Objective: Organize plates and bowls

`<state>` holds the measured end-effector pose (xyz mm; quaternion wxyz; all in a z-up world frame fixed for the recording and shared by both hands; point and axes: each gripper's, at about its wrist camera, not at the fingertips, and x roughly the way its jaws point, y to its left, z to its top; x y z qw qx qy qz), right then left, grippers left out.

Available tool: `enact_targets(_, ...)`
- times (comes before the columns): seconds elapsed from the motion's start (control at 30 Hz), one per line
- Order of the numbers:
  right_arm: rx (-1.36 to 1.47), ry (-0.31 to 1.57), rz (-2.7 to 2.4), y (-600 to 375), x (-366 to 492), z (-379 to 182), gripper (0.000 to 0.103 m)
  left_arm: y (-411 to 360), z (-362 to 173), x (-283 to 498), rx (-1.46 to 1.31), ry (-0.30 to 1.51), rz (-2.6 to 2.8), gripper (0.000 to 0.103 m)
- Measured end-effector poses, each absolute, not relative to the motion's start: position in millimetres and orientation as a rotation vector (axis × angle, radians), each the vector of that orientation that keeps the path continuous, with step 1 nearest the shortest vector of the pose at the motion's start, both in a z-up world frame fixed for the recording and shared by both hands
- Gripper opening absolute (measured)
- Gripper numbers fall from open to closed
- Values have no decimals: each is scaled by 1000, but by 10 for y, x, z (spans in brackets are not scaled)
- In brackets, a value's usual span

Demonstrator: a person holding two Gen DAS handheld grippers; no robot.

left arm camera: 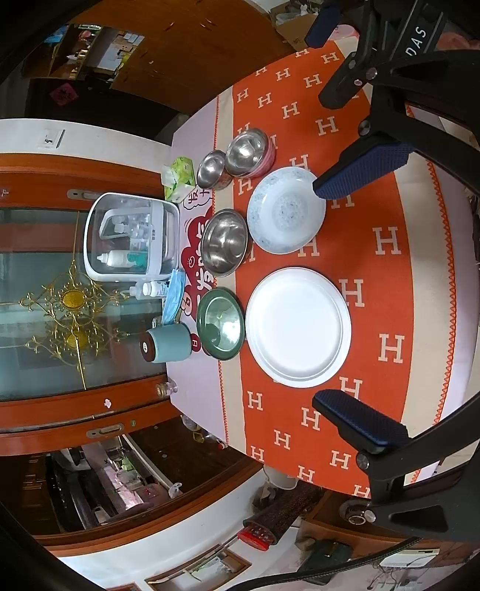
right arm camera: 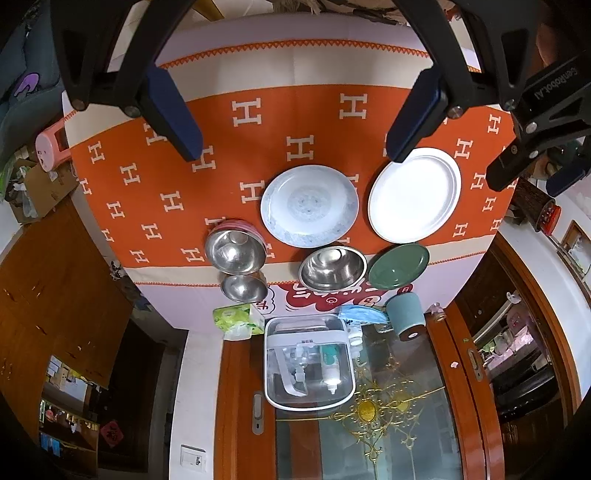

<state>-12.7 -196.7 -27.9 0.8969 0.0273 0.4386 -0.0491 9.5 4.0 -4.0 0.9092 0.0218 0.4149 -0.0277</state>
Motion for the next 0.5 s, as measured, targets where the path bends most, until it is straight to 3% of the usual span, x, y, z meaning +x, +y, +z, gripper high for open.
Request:
enact_targets(0.17, 63, 914, -92, -1935, -96, -296, 93, 33, -29, 112, 46, 857, -58, 102)
enact_targets(0.5, 61, 925, -95, -1910, -59, -321, 93, 50, -38, 113, 46, 857, -60, 102)
